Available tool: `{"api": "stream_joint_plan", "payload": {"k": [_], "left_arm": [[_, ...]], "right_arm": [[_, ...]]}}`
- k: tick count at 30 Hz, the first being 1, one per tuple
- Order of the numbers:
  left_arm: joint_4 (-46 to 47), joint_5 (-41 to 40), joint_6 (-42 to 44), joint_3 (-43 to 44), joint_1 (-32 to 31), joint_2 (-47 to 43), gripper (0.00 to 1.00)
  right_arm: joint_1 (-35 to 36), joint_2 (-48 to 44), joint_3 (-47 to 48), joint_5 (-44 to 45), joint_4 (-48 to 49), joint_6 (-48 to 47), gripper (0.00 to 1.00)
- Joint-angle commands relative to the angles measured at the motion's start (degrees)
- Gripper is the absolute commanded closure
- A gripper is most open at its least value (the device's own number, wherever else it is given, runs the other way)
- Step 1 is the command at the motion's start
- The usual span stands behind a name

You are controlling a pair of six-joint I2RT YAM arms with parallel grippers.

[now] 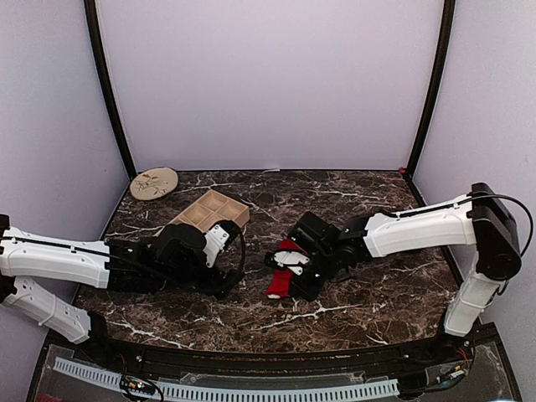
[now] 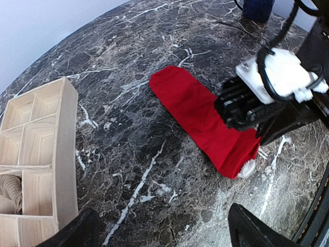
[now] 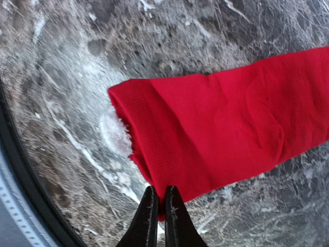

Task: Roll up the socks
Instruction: Roll the sock at the center of the board.

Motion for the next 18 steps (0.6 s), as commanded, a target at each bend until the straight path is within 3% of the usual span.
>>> {"api": "stream_joint_plan", "payload": {"k": [1, 9, 18], "left_arm": [[3.1, 4.1, 3.7, -1.4, 0.2, 1.4, 0.11], [6.3, 7.9, 9.5, -0.3, -0.2, 6.8, 0.11], [9.7, 8.2, 16.1, 2.3, -2.1, 13.0, 0.11]], "right_arm": [[-2.9, 2.5, 3.5, -12.3, -2.4, 1.9, 0.95], [-6.4, 6.8, 7.4, -21.4, -5.6, 2.2, 0.95], [-12.3, 7.5, 1.5, -31.4, -1.7, 8.5, 0.96]]}}
